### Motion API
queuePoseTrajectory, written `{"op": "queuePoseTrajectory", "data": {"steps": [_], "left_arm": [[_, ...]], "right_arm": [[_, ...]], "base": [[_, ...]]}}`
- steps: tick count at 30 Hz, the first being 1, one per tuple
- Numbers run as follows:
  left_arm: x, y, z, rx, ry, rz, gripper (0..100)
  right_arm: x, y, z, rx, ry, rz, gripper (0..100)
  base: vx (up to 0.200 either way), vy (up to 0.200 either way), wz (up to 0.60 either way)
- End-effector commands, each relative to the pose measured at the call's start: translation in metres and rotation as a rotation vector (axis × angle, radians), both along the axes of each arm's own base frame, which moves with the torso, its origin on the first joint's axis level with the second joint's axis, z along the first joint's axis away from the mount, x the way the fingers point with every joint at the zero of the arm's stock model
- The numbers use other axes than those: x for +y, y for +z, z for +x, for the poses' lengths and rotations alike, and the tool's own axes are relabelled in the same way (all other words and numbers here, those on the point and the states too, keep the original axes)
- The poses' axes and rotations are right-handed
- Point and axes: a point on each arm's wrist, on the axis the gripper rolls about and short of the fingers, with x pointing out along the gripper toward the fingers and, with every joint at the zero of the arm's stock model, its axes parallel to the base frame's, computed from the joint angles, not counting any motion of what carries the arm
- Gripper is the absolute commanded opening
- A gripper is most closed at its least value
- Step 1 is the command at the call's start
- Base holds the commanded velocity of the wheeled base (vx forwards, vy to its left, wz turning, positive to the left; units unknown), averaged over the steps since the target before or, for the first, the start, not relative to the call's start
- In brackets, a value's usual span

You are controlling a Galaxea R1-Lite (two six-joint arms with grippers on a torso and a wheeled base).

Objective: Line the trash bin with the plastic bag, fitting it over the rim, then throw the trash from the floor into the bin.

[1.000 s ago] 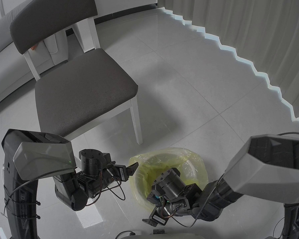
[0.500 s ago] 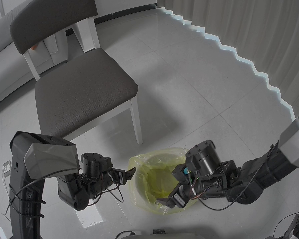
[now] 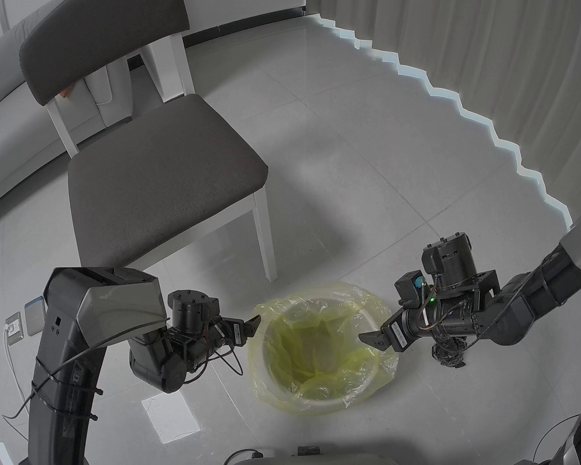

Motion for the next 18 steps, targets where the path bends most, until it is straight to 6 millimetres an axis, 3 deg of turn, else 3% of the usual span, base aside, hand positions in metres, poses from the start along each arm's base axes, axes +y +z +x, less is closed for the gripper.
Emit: {"op": "queuePoseTrajectory", "data": {"steps": [1, 9, 18], "left_arm": [[-0.001, -0.012, 0.006, 0.024, 0.003, 0.009, 100], [-0.005, 0.0, 0.0, 0.006, -0.001, -0.024, 100], [-0.006, 0.006, -0.005, 0.011, 0.0, -0.038, 100]], "right_arm": [[-0.013, -0.029, 0.023, 0.056, -0.058, -0.031, 100], [-0.04, -0.059, 0.064, 0.077, -0.132, -0.068, 100], [-0.055, -0.081, 0.088, 0.104, -0.163, -0.047, 100]], "base": [[0.0, 0.0, 0.0], [0.0, 0.0, 0.0], [0.0, 0.0, 0.0]]}}
